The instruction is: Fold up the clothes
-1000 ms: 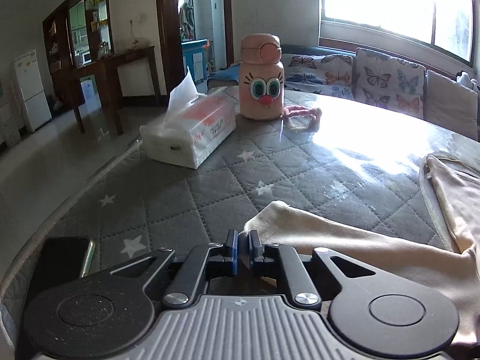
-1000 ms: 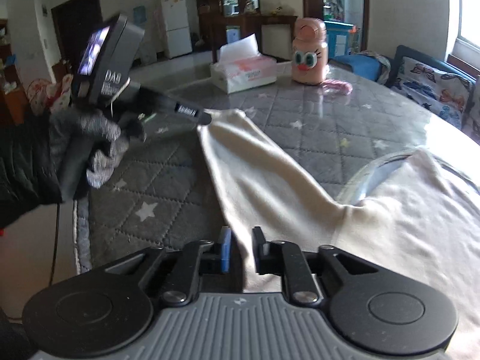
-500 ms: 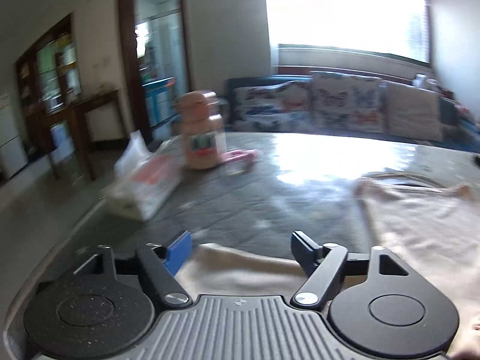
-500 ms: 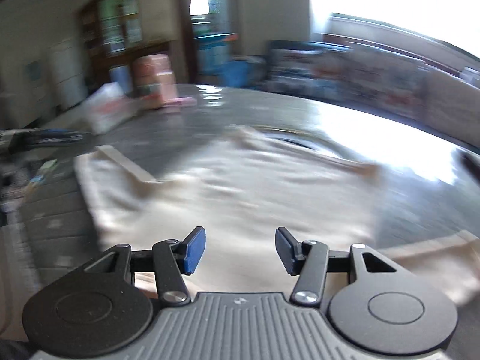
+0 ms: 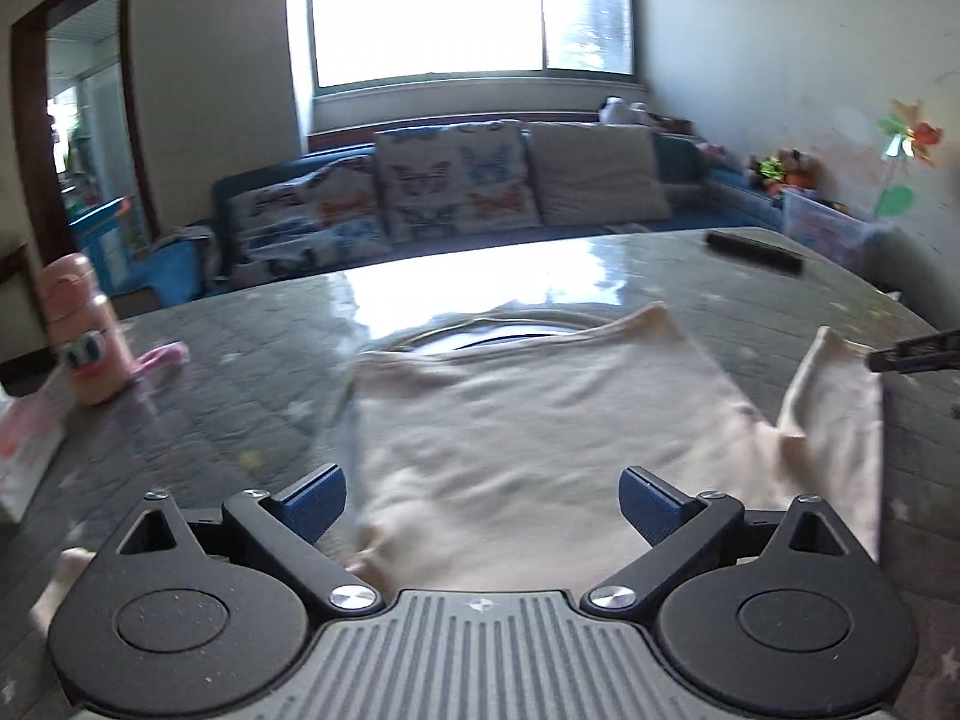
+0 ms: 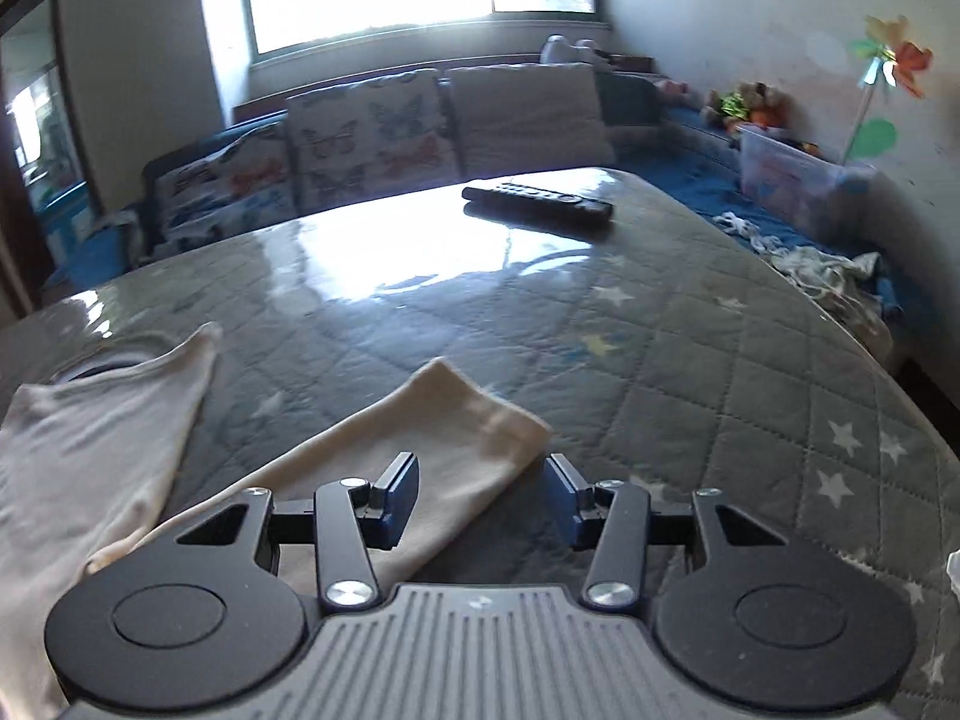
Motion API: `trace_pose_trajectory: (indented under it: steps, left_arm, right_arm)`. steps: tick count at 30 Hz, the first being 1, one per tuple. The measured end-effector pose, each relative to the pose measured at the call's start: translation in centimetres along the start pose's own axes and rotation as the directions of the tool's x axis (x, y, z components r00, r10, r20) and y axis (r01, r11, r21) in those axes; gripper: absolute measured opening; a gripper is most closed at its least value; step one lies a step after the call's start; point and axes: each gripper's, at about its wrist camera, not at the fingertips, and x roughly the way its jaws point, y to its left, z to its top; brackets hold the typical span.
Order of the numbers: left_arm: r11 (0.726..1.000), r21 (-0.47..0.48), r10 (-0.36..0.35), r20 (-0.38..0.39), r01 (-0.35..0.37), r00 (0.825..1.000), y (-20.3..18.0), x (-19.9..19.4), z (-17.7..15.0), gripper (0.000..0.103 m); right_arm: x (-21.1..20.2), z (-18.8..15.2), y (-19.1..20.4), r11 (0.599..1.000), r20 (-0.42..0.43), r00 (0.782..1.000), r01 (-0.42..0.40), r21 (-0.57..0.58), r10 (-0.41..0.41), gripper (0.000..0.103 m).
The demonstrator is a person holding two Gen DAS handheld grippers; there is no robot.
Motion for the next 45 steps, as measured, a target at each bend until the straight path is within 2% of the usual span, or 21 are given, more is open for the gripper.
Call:
trace_pose_trajectory:
  steps: [4,6,9,10,17,22,26,31,36,41,45]
  left_arm:
    - [0.998,0.047,-0.052,-0.012,0.053,0.999,-2.9,0.8,0.4,0.101]
    - [0.994,0.070,-0.078,-0.020,0.079,0.997,-4.3,1.2,0.6,0.101]
    - [0.989,0.101,-0.108,-0.032,0.111,0.994,-6.2,1.8,0.8,0.102]
    - [0.987,0.109,-0.114,-0.037,0.117,0.993,-6.7,2.0,0.7,0.102]
    - [0.975,0.163,-0.140,-0.073,0.150,0.987,-9.3,3.3,0.1,0.102]
    - [0.963,0.215,-0.146,-0.091,0.163,0.985,-10.9,3.9,-0.9,0.102]
    - [0.951,0.261,-0.144,-0.096,0.164,0.985,-12.0,4.2,-1.7,0.102]
    - [0.945,0.284,-0.139,-0.099,0.161,0.985,-12.5,4.6,-2.3,0.102]
    - [0.964,0.218,-0.140,-0.061,0.150,0.988,-10.0,3.2,-1.2,0.102]
    - [0.989,0.125,-0.079,0.006,0.077,0.997,-5.1,0.7,-0.3,0.103]
    - [0.998,0.066,0.007,0.036,-0.009,0.999,-1.1,-0.8,-0.7,0.103]
  right_arm:
    - [1.6,-0.4,-0.3,0.999,-0.003,1.000,0.009,0.048,-0.009,0.032]
    - [2.0,-0.6,0.2,0.999,0.018,1.000,0.025,0.034,-0.026,0.028]
    - [2.1,-0.7,0.2,0.999,0.042,0.999,0.026,0.042,-0.028,0.006]
    - [2.0,-0.7,0.1,0.999,0.049,0.999,0.022,0.050,-0.025,0.004]
    - [-1.0,-0.7,-1.7,0.997,0.119,0.992,0.036,0.070,-0.044,0.003]
    - [0.0,-1.7,-3.1,0.993,0.077,0.995,0.048,0.110,-0.056,0.003]
    - [-0.2,-1.6,-3.3,0.991,0.090,0.995,0.023,0.130,-0.035,0.003]
    - [-3.4,0.3,-1.8,0.996,0.162,0.986,-0.041,0.082,0.027,0.003]
    - [-7.7,2.2,2.2,0.989,0.230,0.962,-0.146,-0.030,0.149,0.003]
    - [-11.1,2.8,7.4,0.950,0.250,0.921,-0.263,-0.170,0.300,0.003]
    - [-12.4,2.1,12.1,0.894,0.208,0.886,-0.355,-0.272,0.415,0.003]
